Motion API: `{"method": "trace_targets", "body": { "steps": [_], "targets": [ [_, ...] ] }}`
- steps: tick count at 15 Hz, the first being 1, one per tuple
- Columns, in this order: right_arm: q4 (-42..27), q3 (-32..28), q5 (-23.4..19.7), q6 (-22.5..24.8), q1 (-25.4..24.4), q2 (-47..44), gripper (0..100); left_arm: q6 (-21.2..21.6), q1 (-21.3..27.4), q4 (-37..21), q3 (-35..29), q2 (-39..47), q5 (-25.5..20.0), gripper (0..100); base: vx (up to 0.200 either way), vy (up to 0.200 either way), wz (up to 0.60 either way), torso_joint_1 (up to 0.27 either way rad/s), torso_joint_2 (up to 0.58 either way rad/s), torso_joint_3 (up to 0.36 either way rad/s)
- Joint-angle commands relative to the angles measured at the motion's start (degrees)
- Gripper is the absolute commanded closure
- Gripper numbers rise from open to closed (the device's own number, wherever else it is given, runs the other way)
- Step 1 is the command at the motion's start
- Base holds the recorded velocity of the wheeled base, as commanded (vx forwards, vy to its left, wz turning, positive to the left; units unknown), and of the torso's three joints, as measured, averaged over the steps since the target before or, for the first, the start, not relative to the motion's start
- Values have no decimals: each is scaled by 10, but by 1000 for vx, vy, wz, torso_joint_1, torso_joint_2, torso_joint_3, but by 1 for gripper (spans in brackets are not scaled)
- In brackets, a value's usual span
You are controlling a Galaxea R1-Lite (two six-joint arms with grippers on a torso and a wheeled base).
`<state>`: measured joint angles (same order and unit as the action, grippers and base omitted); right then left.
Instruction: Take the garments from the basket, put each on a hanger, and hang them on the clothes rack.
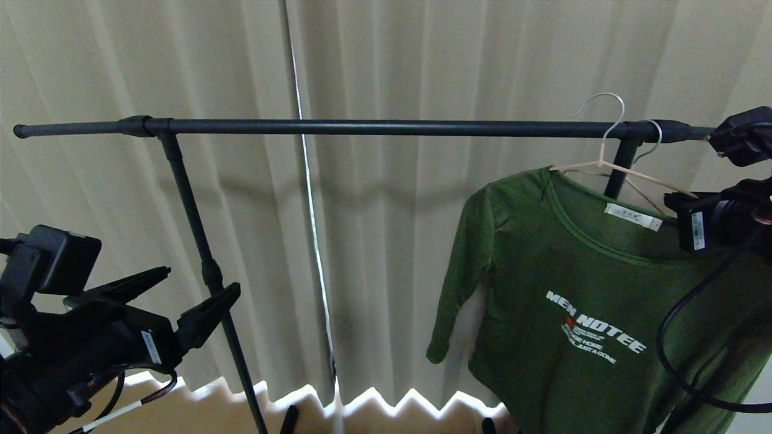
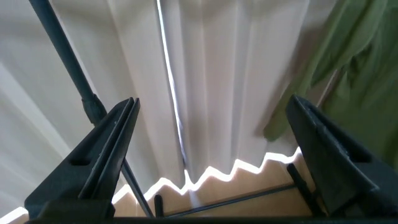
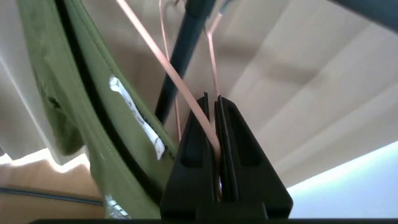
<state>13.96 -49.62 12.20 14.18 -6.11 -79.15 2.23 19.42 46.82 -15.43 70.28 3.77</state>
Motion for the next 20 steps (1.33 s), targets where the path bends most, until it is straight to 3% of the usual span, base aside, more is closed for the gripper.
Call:
{"method": "trace_targets", "body": {
  "steps": [1,4,7,11,20],
  "targets": [
    [0,-23,9,1,-5,-34,100,0,0,0,3,-1,0,0,0,0,0,0,0,0],
    [-5,-51,46,1,-23,-65,100,0,0,0,3,1,0,0,0,0,0,0,0,0],
    [-2,-53,56,2,-52,-83,100,0,1,-1,4,0,0,0,0,0,0,0,0,0],
    [-8,-65,60,5,-87,-93,100,0,1,-1,7,0,0,0,0,0,0,0,0,0],
    [-8,-63,70,6,-102,-103,100,15,1,-1,15,0,0,0,0,0,0,0,0,0]
  ]
}}
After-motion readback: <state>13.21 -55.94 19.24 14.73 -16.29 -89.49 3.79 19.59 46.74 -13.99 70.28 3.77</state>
